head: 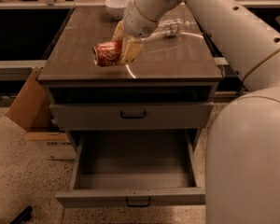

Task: Place coke can into middle drawer

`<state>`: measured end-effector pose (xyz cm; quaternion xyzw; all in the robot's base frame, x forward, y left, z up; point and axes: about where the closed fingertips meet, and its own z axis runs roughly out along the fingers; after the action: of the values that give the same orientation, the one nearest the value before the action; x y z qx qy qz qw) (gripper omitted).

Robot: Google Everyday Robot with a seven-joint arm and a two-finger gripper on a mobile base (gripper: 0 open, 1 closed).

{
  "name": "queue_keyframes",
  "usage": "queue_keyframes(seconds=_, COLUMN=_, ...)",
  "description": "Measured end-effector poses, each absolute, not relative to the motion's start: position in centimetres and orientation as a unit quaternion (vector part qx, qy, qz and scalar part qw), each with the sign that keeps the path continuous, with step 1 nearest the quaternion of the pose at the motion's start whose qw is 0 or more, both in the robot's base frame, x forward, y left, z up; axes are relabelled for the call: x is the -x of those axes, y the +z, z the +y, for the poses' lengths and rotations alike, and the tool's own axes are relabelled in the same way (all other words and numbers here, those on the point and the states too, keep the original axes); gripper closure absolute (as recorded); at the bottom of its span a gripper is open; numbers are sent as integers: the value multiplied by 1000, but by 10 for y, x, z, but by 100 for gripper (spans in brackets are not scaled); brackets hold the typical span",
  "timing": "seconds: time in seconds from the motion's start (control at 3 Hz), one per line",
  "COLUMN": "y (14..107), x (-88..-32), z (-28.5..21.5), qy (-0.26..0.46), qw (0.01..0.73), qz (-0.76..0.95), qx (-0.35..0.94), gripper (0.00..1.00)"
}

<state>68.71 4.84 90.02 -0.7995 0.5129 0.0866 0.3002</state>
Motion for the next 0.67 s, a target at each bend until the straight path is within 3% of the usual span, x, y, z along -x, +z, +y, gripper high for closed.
queue_keyframes(seconds=0.67, y=895, x=-683, z=49, qy=93, qw=293, qz=518, qx=798, gripper=100)
